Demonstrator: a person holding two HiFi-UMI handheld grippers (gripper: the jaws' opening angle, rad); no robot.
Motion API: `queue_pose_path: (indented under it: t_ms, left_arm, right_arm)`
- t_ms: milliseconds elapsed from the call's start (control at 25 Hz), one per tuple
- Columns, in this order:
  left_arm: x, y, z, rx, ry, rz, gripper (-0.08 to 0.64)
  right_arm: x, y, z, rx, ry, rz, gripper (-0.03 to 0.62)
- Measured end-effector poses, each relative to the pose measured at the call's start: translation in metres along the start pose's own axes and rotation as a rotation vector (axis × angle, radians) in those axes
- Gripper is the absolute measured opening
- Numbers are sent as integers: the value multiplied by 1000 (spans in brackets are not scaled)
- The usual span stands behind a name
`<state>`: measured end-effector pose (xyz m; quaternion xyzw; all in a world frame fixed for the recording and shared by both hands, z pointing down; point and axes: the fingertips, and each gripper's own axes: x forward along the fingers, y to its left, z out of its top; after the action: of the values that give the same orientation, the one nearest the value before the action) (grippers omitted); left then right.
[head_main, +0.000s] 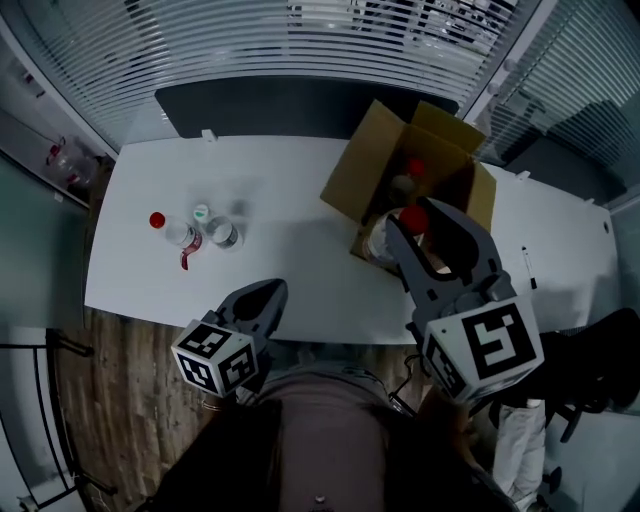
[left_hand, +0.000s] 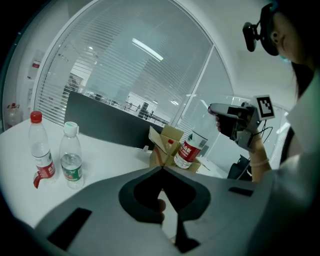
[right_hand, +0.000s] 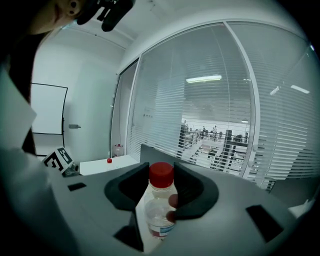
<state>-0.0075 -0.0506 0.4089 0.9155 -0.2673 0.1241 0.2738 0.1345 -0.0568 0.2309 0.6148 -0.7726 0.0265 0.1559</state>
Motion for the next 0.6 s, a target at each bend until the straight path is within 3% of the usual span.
queue_pose_path:
  t_ms: [600]
  left_arm:
    - [-35,74,17,16,44,-16,6]
  right_arm:
    - [67,54,1,37,53,-24,172]
